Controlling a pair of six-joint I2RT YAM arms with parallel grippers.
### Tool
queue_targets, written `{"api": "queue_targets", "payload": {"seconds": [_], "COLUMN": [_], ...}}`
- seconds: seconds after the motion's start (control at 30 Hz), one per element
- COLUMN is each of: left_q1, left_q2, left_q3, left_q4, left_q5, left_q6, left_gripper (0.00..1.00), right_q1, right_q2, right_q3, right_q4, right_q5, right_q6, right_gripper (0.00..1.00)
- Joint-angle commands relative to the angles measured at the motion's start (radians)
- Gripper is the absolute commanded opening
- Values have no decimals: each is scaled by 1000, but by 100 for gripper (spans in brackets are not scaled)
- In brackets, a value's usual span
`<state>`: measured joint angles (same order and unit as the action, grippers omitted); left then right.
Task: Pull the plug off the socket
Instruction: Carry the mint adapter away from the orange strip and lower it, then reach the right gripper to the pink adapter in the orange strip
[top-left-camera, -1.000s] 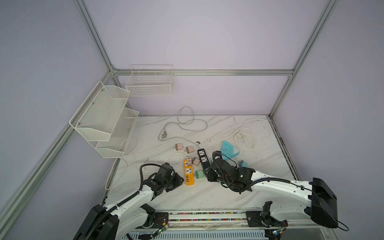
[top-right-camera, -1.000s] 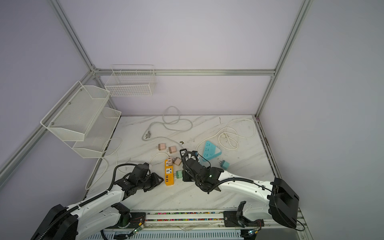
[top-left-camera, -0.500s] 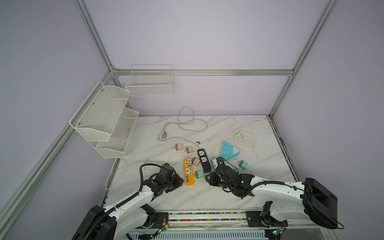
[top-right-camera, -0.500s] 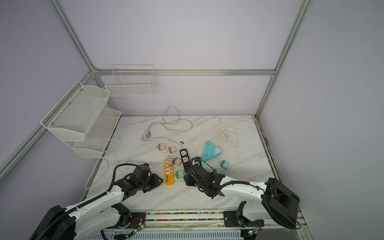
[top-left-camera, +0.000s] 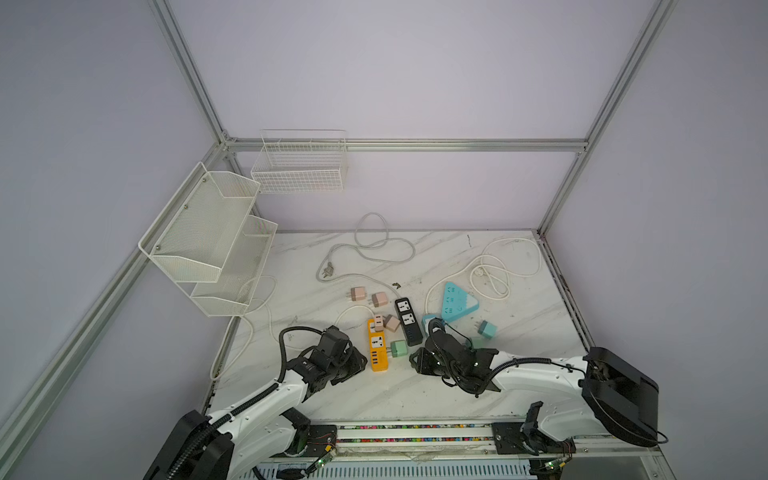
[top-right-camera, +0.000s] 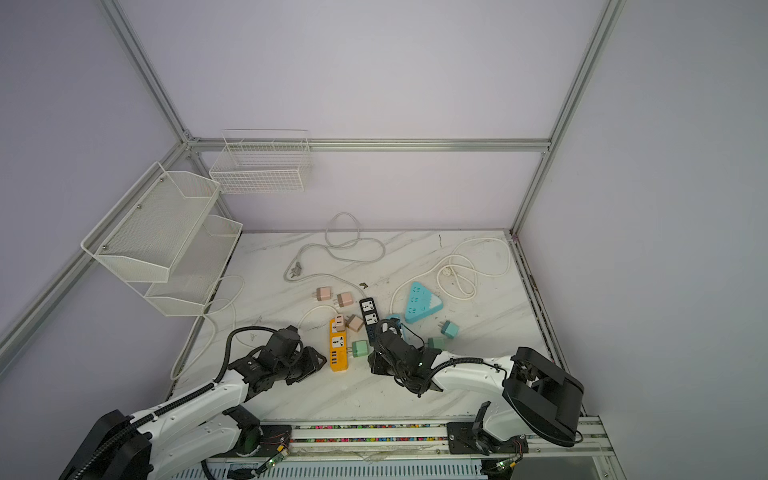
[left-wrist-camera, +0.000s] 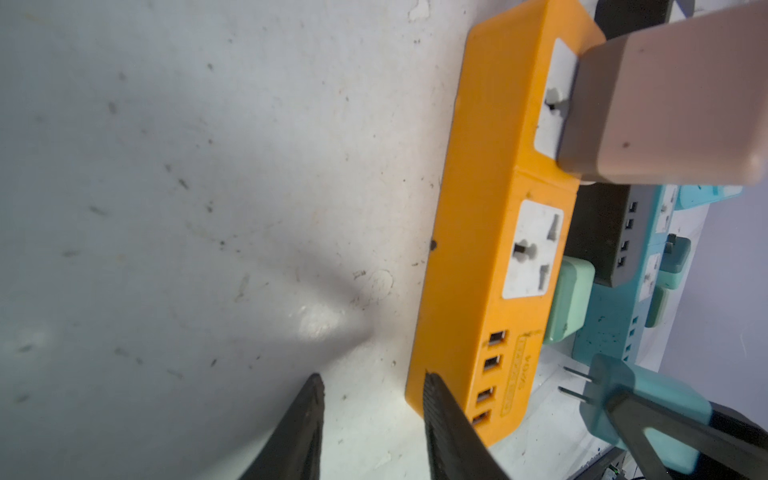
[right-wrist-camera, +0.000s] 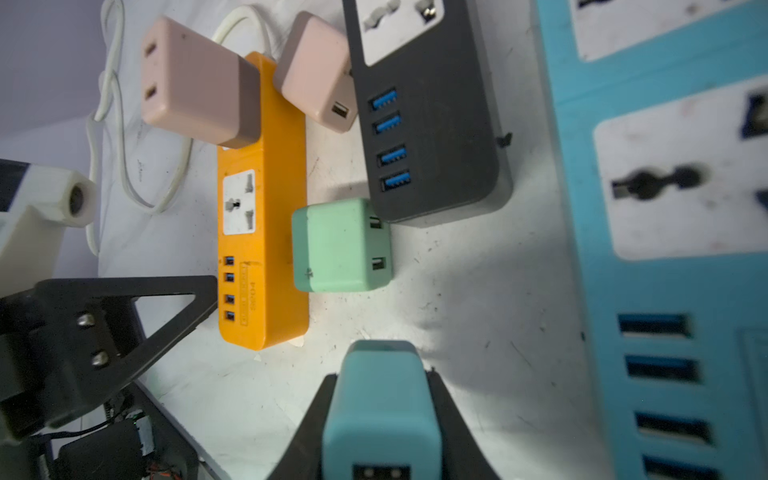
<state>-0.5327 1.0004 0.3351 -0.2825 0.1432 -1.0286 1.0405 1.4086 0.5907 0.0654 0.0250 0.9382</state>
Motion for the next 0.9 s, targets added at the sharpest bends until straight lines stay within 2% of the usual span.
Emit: {"api": "queue_targets", "payload": {"seconds": [0.0,0.33,0.67,0.87], "left_q1": [-3,-4,-2,0], "left_q2": [3,0,-23,-60], "left_q3": [79,89,162,150], "left_q4": [-21,-33,-133,-96], "left_q5": [-21,-29,-100,-134], "left_q6": [22,33,76,82], "left_gripper": [41,42,46,48], "right_q1": [-4,-3,-2,-1], "right_q2": [5,4,-17,6], "right_q3": [16,51,174,283], "right_q4": [-25,-105,-267,-325], "right_q5": [26,59,128,142], "right_q6": [19,26,-57,-114], "right_gripper": [35,46,60,64]}}
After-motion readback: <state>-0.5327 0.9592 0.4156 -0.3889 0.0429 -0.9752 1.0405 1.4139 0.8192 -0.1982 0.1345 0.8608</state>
